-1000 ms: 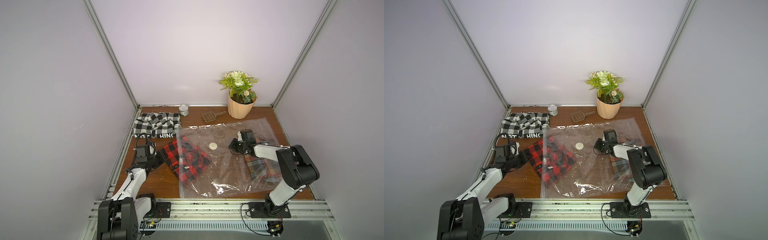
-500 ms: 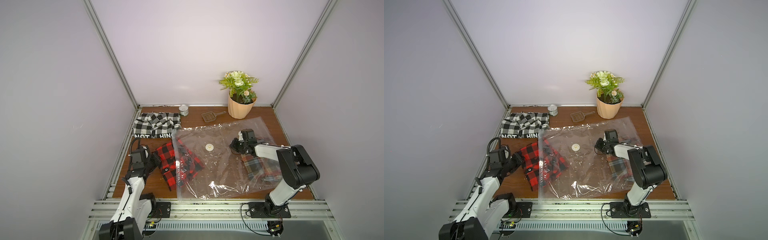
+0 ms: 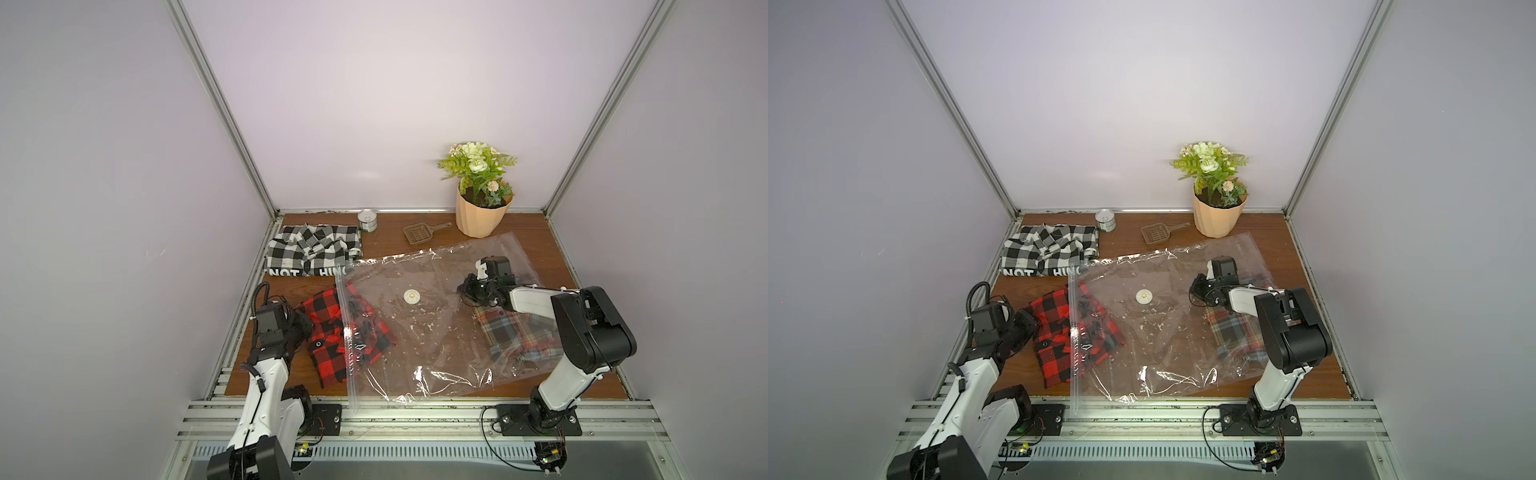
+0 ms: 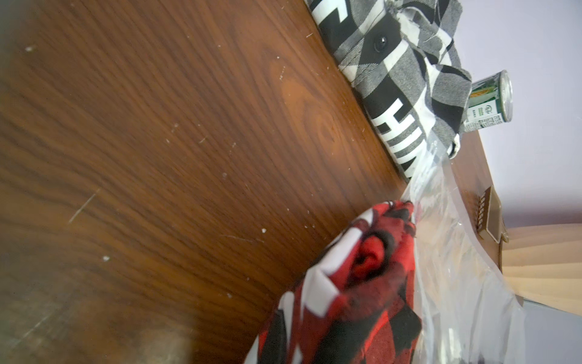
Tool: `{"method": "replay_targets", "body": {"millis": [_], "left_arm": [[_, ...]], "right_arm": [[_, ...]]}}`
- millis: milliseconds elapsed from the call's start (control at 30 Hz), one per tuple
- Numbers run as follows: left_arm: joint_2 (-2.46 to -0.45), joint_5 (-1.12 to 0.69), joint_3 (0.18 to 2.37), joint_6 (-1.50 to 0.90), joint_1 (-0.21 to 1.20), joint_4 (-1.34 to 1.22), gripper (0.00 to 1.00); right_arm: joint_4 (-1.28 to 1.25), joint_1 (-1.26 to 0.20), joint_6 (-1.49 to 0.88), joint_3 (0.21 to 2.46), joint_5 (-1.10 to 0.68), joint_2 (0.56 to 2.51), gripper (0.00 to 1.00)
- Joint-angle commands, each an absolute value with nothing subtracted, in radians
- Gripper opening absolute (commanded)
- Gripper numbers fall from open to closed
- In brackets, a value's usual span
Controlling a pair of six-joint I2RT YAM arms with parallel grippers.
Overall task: Take the shirt out of the vacuum bag
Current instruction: Take out the shirt from the vacuum bag.
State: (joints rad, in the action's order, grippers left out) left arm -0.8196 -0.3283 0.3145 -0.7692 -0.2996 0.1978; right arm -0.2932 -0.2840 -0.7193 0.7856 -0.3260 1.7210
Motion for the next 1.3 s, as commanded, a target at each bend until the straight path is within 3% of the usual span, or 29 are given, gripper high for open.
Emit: {"method": "replay_targets", "body": {"millis": [0, 300, 433, 533, 700, 900, 933, 967, 1000, 1167, 1267], "left_arm": [[-0.813, -0.308, 0.342, -0.752, -0.314, 0.149, 0.01], [-0.986, -0.235, 0.42, -0.7, -0.314, 0.167, 0.05], [-0.958, -0.241, 0.492, -0.639, -0.314, 0.245, 0.44], [-0.855, -0.206, 0.536, -0.63, -0.313, 0.32, 0.6], [-0.733, -0.201, 0.58, -0.616, -0.289, 0.403, 0.67], [-0.807, -0.293, 0.54, -0.638, -0.147, 0.399, 0.74], [-0.815, -0.297, 0.521, -0.648, -0.14, 0.386, 0.82], [-0.821, -0.305, 0.509, -0.652, -0.138, 0.367, 0.97], [-0.842, -0.315, 0.498, -0.652, -0.138, 0.343, 1.0], [-1.008, -0.35, 0.527, -0.598, -0.13, 0.314, 1.0], [-1.031, -0.339, 0.525, -0.6, -0.098, 0.29, 0.94]], "right_arm": [[-0.333, -0.373, -0.644, 0.873, -0.444, 1.717, 0.0], [-0.141, -0.54, -0.576, 1.053, -0.328, 1.781, 0.0], [-0.07, -0.567, -0.558, 1.08, -0.256, 1.802, 0.0], [-0.059, -0.597, -0.545, 1.095, -0.239, 1.815, 0.0], [0.01, -0.678, -0.507, 1.198, -0.183, 1.866, 0.0], [0.028, -0.753, -0.511, 1.259, -0.18, 1.9, 0.0], [0.032, -0.76, -0.512, 1.262, -0.175, 1.903, 0.0], [0.031, -0.765, -0.514, 1.26, -0.173, 1.903, 0.0], [0.025, -0.77, -0.518, 1.256, -0.175, 1.901, 0.0], [0.025, -0.772, -0.522, 1.244, -0.168, 1.896, 0.0], [0.032, -0.772, -0.518, 1.246, -0.16, 1.893, 0.0]]}}
